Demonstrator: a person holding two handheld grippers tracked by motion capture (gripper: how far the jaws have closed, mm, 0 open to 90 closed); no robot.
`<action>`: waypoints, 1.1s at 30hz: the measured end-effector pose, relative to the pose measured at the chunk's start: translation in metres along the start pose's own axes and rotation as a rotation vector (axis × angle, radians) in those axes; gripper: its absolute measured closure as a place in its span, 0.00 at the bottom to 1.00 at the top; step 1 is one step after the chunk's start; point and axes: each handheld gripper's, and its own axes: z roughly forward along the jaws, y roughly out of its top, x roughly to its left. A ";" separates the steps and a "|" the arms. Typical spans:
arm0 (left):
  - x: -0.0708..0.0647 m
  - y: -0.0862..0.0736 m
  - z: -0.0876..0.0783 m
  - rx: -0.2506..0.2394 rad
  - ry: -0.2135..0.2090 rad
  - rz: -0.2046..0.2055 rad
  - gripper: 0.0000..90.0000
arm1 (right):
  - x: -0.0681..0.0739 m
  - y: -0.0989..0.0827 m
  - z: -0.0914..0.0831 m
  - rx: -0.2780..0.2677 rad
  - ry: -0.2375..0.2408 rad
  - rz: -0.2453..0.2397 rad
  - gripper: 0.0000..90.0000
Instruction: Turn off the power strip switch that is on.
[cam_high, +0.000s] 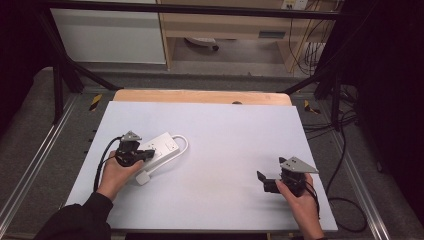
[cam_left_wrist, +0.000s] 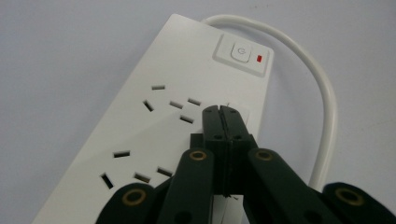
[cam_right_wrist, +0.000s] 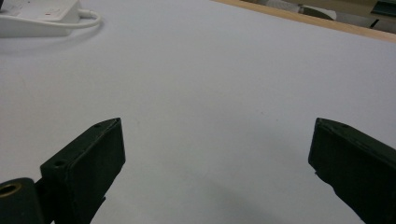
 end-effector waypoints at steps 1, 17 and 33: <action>0.000 0.000 0.000 0.003 -0.004 0.001 1.00 | 0.000 0.000 0.000 -0.002 -0.003 -0.002 0.05; -0.008 0.008 0.001 -0.034 -0.020 0.011 1.00 | -0.001 0.000 -0.001 -0.006 -0.002 0.000 0.05; -0.013 0.022 -0.003 -0.195 0.040 -0.008 0.34 | -0.001 0.000 -0.001 -0.009 -0.001 0.006 0.05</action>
